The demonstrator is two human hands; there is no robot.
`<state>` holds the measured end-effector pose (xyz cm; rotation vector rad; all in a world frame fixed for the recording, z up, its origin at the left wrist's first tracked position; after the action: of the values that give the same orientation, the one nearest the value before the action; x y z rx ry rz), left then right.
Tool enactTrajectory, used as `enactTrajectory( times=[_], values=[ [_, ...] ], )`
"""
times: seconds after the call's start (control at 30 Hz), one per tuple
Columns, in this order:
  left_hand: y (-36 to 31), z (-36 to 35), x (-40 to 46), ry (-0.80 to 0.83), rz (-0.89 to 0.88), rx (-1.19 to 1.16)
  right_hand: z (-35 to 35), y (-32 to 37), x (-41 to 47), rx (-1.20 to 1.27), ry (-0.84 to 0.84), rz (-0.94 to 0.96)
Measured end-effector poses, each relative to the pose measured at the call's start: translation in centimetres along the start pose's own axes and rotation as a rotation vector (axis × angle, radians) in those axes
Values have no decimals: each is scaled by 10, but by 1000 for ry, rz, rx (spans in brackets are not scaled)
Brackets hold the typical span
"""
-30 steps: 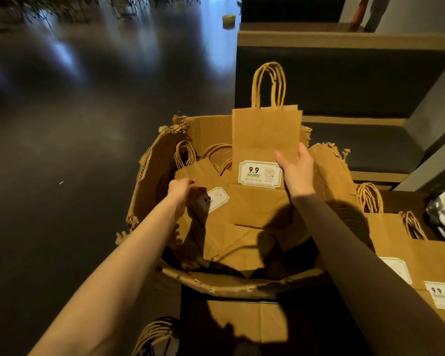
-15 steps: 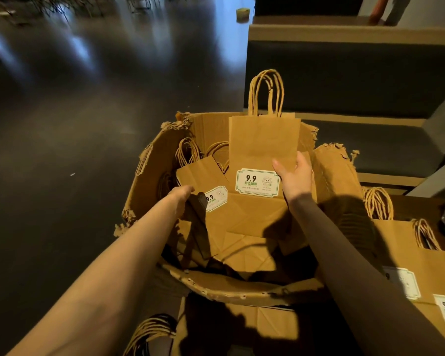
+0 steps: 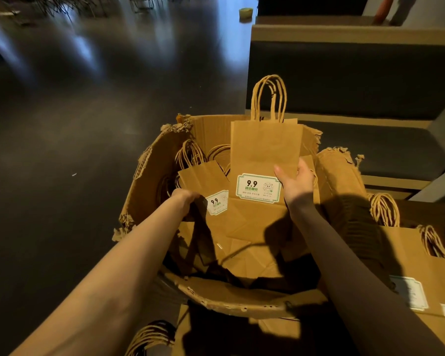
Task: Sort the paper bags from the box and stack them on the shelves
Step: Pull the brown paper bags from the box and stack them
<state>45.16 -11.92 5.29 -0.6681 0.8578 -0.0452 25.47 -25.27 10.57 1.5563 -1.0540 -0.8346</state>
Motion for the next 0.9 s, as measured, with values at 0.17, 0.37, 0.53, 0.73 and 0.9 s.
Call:
enactTrajectory(
  times=[0.17,0.37,0.53,0.73,0.9],
  values=[
    [-9,-1,-16,-44,-93,-34,3,-1,-2,-38,-26,0],
    [-28,11,-43,-277,-434,-30,10,16,-6,-18,-120,0],
    [-44,34,-88,-348,-698,-169,16,51,-10,-179,-206,138],
    [-52,34,-118,-132,-727,-397,11,63,-23,-133,-148,96],
    [-57,15,-133,25,-701,-452,-7,68,-35,-40,-34,96]
  ],
)
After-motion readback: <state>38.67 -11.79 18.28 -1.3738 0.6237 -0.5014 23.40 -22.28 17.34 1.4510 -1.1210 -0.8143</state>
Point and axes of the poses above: each hand's wrist, its own x-axis towards the middle knuckle, its own z-axis out of the back of the hand, y = z × x, the point moved 3 cm from there along x, towards the middle knuckle, and after that the axes turned 15 degrees about x, right-handed, at the moved point
